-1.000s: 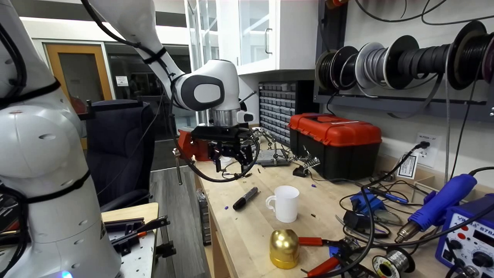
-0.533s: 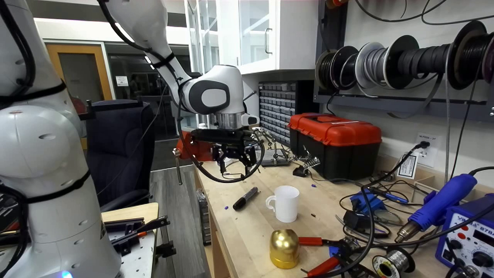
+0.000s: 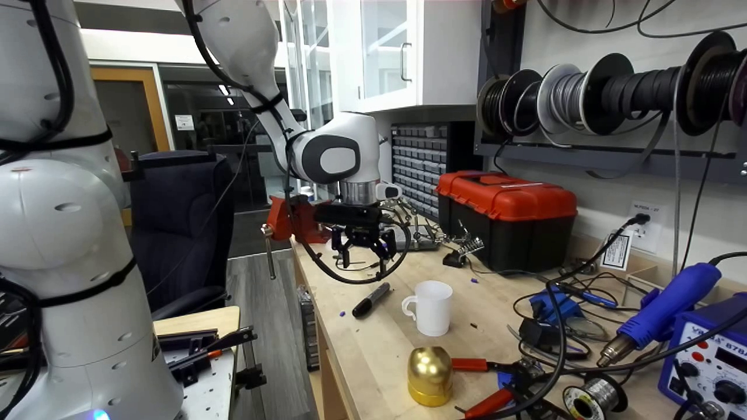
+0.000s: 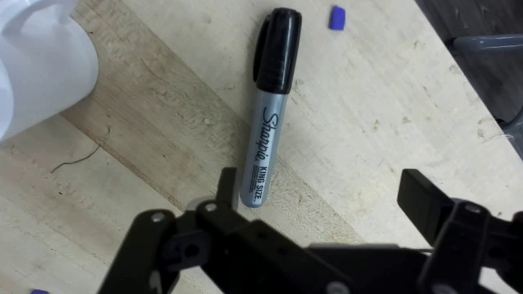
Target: Put the marker inside the mug cup
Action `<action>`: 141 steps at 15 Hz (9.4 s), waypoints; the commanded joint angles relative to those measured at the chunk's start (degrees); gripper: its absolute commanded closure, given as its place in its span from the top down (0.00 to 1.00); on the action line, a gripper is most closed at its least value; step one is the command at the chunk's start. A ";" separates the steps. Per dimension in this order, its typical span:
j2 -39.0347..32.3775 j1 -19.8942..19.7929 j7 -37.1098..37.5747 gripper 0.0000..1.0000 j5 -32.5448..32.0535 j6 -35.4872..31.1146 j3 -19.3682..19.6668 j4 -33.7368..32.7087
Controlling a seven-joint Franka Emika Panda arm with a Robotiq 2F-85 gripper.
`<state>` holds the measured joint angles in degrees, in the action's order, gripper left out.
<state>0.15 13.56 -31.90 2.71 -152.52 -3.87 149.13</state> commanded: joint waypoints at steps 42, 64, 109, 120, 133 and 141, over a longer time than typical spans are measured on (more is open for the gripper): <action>-4.87 -8.43 0.52 0.06 -8.49 1.82 -5.09 -14.86; 8.36 -11.92 6.01 0.06 -4.24 -9.18 4.04 -12.53; 2.54 4.35 12.98 0.06 -1.68 -42.44 19.67 5.98; -4.21 1.07 22.78 0.06 -12.65 -47.78 19.52 4.48; -3.22 -6.26 30.87 0.06 -25.02 -45.55 17.97 1.13; -3.21 -7.26 35.65 0.06 -28.68 -45.55 17.48 0.95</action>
<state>-3.31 7.99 0.34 -23.13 -198.07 14.56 150.39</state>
